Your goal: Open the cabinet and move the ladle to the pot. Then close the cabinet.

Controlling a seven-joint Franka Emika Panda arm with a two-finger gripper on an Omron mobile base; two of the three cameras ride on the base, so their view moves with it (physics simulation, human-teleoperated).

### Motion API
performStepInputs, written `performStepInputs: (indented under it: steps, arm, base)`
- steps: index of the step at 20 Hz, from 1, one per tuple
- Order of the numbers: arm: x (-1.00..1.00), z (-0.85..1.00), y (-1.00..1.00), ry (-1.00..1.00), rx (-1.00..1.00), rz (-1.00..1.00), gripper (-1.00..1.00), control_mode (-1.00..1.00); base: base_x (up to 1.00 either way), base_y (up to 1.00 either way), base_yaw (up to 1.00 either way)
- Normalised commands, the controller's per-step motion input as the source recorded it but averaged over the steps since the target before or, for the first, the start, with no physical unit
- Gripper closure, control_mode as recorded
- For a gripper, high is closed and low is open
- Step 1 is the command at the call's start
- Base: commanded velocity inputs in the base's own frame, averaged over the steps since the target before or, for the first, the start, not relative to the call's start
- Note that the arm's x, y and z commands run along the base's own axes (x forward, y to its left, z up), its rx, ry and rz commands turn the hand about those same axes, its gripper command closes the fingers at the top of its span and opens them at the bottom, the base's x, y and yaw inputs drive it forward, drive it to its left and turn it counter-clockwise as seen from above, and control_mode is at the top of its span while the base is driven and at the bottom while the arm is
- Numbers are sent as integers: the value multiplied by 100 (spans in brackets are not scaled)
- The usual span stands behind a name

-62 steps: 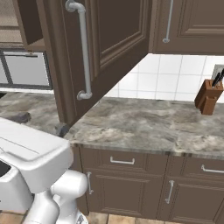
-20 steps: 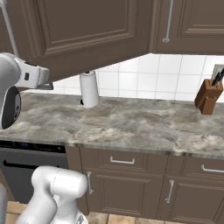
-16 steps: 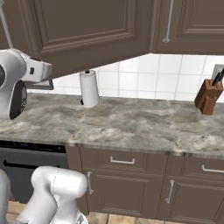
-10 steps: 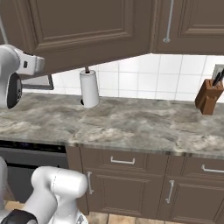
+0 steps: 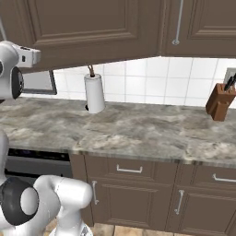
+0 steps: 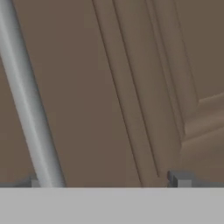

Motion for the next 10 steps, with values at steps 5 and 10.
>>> performStepInputs:
  steps: [5,10]
  arm:
    - [100,53,20,0,0,0,-100,-100]
    - [99,60,25,0,0,0,-100,-100]
  base:
    - [0,0,0]
    - [0,0,0]
